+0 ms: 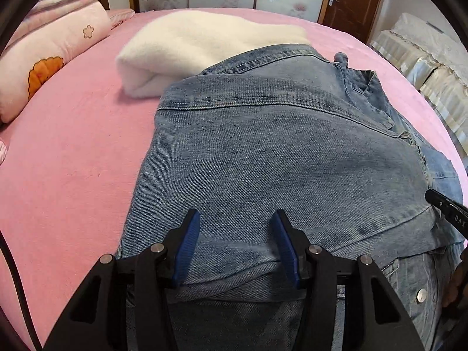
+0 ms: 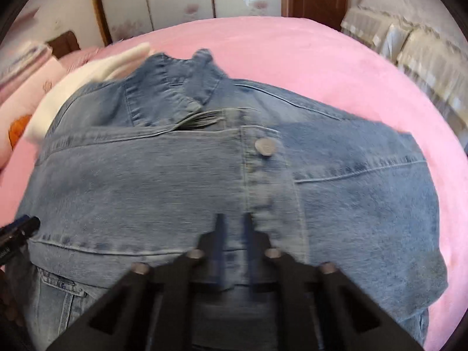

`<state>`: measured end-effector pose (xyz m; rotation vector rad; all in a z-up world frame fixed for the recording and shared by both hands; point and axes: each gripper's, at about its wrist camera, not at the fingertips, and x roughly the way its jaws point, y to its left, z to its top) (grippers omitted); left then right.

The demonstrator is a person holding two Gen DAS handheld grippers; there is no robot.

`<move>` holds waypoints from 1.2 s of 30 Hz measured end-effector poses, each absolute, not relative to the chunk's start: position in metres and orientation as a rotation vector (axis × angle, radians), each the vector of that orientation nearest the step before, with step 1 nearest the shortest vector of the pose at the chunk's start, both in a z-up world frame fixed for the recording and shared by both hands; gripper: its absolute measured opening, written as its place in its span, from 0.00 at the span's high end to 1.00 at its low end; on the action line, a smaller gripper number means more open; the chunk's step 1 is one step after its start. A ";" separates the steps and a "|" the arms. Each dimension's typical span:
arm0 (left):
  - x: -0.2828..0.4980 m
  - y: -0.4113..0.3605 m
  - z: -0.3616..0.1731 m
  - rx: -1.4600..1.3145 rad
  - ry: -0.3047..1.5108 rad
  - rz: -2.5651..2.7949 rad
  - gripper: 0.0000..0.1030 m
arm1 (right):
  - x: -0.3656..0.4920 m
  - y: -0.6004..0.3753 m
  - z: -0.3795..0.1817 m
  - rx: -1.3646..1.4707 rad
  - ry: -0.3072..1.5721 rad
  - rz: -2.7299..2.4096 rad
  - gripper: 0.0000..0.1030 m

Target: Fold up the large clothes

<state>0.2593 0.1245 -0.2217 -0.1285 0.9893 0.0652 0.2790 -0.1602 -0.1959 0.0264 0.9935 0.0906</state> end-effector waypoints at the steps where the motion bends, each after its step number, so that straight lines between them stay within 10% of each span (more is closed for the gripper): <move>1: 0.258 0.122 -0.222 -0.116 0.985 0.070 0.51 | 0.278 -0.155 -0.196 -0.005 0.987 0.080 0.93; 20: 0.261 0.124 -0.218 -0.110 1.005 0.074 0.50 | 0.281 -0.144 -0.197 -0.046 0.999 0.011 0.88; 36: 0.228 0.094 -0.132 -0.068 0.894 0.030 0.28 | 0.234 -0.138 -0.115 0.006 0.904 0.104 0.75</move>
